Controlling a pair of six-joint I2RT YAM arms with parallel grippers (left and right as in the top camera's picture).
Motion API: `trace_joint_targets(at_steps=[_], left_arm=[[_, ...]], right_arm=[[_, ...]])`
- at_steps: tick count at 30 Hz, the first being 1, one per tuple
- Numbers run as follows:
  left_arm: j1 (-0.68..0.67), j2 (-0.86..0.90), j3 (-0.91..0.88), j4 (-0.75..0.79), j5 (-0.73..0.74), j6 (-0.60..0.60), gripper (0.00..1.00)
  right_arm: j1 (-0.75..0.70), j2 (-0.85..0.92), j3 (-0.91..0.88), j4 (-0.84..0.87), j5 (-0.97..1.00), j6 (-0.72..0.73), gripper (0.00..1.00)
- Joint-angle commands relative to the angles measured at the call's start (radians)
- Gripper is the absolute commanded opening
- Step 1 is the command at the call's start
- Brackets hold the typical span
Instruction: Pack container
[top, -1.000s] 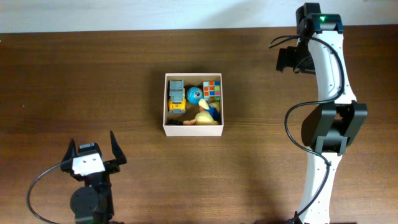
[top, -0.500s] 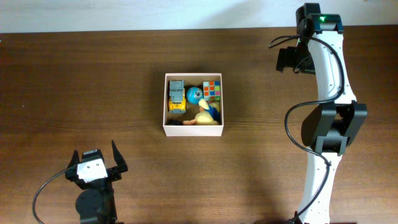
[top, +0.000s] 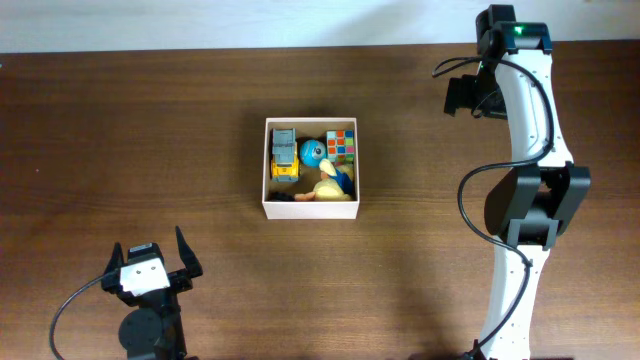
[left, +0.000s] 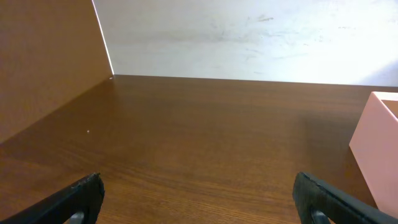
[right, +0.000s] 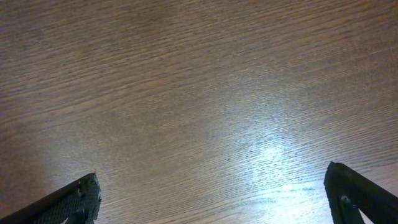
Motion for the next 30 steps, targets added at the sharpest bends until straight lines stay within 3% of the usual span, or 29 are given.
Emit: trace_joint_targets(at_steps=[1, 7, 16, 30], left_arm=[[0.004, -0.010, -0.008, 0.001, 0.014, -0.010, 0.99], [-0.010, -0.010, -0.008, 0.001, 0.013, -0.010, 0.99], [-0.148, -0.010, -0.008, 0.001, 0.013, -0.010, 0.99], [-0.150, -0.010, -0.008, 0.001, 0.014, -0.010, 0.99]], right_arm=[[-0.006, 0.002, 0.000, 0.000, 0.005, 0.012, 0.99], [-0.006, 0.002, 0.000, 0.000, 0.005, 0.012, 0.99], [-0.006, 0.002, 0.000, 0.000, 0.005, 0.012, 0.99], [-0.006, 0.002, 0.000, 0.000, 0.005, 0.012, 0.99]])
